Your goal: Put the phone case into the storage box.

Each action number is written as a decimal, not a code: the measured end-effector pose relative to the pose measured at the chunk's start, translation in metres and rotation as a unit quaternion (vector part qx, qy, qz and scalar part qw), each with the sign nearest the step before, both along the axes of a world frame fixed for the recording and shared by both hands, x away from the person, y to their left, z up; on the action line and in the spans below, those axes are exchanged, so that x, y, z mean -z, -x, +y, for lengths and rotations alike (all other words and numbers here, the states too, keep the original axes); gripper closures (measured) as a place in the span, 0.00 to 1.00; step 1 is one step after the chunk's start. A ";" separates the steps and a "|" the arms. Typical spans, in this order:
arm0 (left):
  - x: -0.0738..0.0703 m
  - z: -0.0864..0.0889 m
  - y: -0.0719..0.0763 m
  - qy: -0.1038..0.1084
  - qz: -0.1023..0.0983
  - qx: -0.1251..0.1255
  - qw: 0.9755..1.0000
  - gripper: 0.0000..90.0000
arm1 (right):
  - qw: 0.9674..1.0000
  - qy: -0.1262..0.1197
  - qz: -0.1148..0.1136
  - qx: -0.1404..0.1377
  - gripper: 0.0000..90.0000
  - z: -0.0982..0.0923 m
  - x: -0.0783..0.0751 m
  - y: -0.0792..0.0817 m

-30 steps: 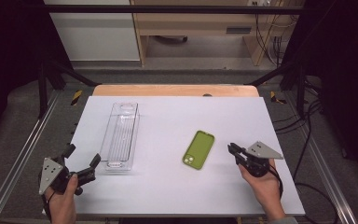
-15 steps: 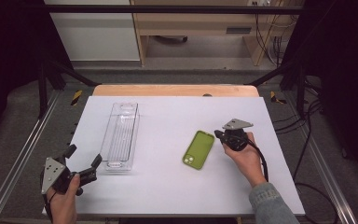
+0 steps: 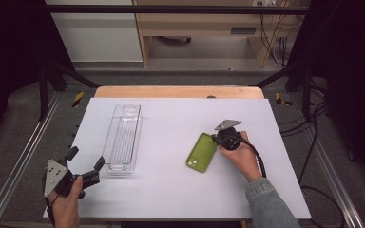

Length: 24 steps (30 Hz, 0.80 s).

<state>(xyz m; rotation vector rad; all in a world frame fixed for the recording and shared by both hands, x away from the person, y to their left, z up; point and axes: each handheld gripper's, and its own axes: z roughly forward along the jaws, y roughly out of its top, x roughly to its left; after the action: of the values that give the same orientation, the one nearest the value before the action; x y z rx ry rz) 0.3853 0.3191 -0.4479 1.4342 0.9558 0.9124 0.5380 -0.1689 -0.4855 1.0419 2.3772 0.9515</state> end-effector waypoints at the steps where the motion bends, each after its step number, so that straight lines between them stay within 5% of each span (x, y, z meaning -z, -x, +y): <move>1: 0.000 0.000 0.000 -0.001 -0.001 -0.004 1.000 0.01 | 1.000 0.001 0.000 -0.003 1.00 0.000 0.001 -0.001; 24: 0.000 0.002 0.001 0.004 -0.004 -0.011 1.000 0.01 | 0.999 0.025 0.029 0.005 1.00 -0.004 0.006 -0.003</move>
<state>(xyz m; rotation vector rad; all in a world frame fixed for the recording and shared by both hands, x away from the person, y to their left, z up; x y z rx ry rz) 0.3842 0.3215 -0.4474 1.4144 0.9710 0.9288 0.5411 -0.1727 -0.4914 1.0747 2.4271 0.8643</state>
